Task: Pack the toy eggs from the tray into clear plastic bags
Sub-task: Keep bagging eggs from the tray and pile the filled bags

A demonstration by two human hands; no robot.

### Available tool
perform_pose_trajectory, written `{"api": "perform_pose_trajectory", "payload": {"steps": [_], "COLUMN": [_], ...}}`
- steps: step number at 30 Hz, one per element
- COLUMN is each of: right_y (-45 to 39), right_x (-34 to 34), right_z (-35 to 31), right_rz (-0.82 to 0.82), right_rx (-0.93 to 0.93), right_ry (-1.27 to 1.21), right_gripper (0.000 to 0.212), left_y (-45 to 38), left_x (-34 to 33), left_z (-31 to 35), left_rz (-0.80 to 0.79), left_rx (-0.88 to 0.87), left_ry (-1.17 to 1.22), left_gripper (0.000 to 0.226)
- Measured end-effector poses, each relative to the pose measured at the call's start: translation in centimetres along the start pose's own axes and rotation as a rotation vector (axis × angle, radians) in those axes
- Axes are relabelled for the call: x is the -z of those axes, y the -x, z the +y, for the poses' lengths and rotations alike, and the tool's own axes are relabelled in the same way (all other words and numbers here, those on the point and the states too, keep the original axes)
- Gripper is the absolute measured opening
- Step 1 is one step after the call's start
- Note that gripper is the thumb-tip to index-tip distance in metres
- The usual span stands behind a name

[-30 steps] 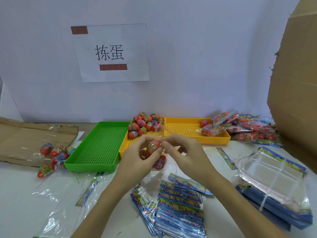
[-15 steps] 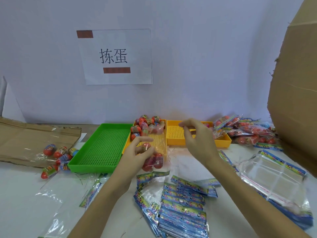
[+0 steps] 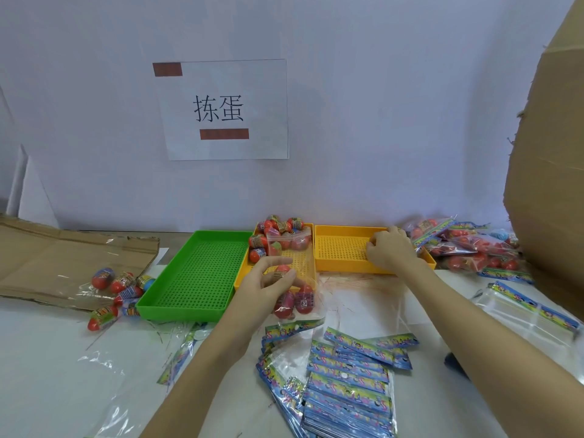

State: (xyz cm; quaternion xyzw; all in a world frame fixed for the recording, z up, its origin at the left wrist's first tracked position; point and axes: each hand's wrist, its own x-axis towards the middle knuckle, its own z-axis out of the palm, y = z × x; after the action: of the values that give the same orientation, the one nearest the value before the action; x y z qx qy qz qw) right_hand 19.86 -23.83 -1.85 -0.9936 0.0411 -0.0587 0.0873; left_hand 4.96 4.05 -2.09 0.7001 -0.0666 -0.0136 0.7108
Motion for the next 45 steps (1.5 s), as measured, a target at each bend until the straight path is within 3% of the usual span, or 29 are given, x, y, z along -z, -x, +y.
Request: {"api": "perform_pose_trajectory", "payload": {"steps": [4, 9, 15, 19, 23, 28, 31, 40, 45], "right_y": [1.2, 4.3, 11.2, 14.8, 16.0, 15.7, 15.3, 15.3, 15.4], "right_x": [-0.1, 1.2, 1.1, 1.1, 2.1, 1.5, 1.4, 1.8, 2.2], "right_z": [-0.6, -3.3, -6.5, -6.9, -7.3, -7.1, -6.5, -6.2, -6.1], "right_rz": [0.174, 0.47, 0.515, 0.556, 0.515, 0.457, 0.445, 0.366, 0.39], "right_rx": [0.057, 0.281, 0.388, 0.402, 0.571, 0.596, 0.606, 0.647, 0.647], "right_ry": [-0.183, -0.471, -1.074, -1.27, -1.276, -1.06, -0.917, -0.936, -0.845], "right_gripper": [0.034, 0.018, 0.035, 0.037, 0.034, 0.037, 0.037, 0.028, 0.035], "left_y": [0.0, 0.2, 0.3, 0.3, 0.5, 0.6, 0.6, 0.6, 0.9], "left_x": [0.0, -0.1, -0.4, -0.5, -1.0, -1.1, -1.1, -1.1, -1.3], "left_z": [-0.2, -0.2, -0.2, -0.5, -0.6, -0.6, -0.9, -0.7, -0.3], "left_rz": [-0.009, 0.041, 0.119, 0.167, 0.176, 0.142, 0.119, 0.081, 0.018], "left_rx": [-0.007, -0.014, -0.142, -0.27, -0.37, -0.423, -0.416, -0.403, -0.381], "left_ry": [-0.028, -0.066, -0.244, -0.423, -0.531, -0.61, -0.585, -0.447, -0.413], "left_gripper": [0.024, 0.021, 0.024, 0.03, 0.031, 0.034, 0.036, 0.03, 0.026]}}
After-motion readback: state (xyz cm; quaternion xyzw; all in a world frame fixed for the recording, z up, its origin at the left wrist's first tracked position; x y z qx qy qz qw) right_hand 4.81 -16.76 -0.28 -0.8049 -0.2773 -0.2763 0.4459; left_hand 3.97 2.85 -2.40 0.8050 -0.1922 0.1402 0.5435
